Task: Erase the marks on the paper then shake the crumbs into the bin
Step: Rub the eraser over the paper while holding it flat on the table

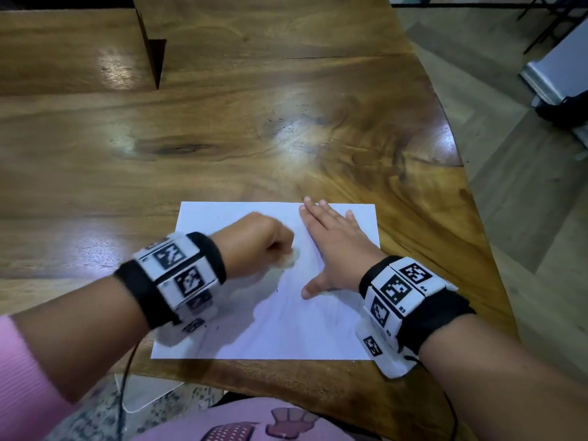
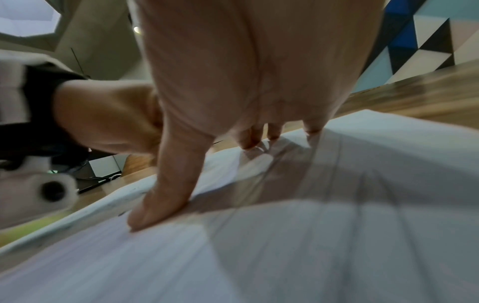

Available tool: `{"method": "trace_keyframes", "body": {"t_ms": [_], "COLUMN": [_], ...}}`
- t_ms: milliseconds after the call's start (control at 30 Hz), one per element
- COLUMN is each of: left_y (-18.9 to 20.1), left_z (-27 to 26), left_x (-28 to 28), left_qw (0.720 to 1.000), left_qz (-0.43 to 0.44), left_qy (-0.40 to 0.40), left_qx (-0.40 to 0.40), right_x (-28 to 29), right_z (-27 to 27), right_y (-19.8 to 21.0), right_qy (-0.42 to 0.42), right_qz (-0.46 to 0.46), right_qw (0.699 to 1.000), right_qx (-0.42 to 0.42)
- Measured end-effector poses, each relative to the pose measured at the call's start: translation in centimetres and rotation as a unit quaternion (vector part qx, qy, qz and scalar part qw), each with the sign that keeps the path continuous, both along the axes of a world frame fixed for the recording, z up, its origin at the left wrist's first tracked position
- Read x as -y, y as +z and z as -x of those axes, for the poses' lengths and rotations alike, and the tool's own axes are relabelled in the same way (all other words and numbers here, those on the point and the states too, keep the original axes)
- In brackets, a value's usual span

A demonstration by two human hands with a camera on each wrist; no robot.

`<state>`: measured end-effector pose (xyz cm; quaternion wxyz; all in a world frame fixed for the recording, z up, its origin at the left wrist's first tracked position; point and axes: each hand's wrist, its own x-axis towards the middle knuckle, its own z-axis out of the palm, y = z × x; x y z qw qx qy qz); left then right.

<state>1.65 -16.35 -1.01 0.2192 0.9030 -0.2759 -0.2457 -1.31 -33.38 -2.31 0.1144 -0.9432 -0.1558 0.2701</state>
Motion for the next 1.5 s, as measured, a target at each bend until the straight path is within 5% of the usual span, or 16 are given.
{"method": "trace_keyframes", "body": {"t_ms": [67, 267, 433, 633, 867, 1100, 1333, 1500], "left_y": [0.1, 0.0, 0.4, -0.2, -0.4, -0.2, -0.4, -0.2], "left_z": [0.2, -3.0, 1.7, -3.0, 4.6, -2.9, 5.8, 1.7], "left_x": [-0.2, 1.8, 0.0, 1.8, -1.1, 2.1, -1.9, -0.3], "left_qw": [0.999, 0.995, 0.999, 0.996, 0.995, 0.996, 0.995, 0.999], "left_qz": [-0.022, -0.009, -0.039, -0.001, 0.0, -0.01, 0.017, 0.014], "left_qy": [-0.022, 0.076, -0.017, 0.07, -0.093, 0.052, -0.103, -0.024], "left_qx": [-0.008, 0.067, -0.006, 0.062, -0.021, 0.066, 0.002, 0.039], "right_x": [0.0, -0.1, -0.1, 0.0, 0.0, 0.0, 0.0, -0.1], "right_z": [0.0, 0.1, 0.1, 0.1, 0.1, 0.1, 0.1, 0.0], "right_y": [0.1, 0.2, 0.1, -0.1, -0.2, 0.0, -0.2, -0.1], "right_qy": [-0.001, 0.002, -0.003, -0.001, 0.0, 0.006, 0.006, 0.006], "right_qz": [-0.001, 0.003, -0.001, 0.001, 0.002, 0.009, 0.01, 0.012], "right_qw": [1.0, 1.0, 1.0, 1.0, 1.0, 1.0, 1.0, 1.0], "right_qx": [0.002, 0.008, 0.007, 0.011, 0.01, 0.012, 0.002, -0.002]}}
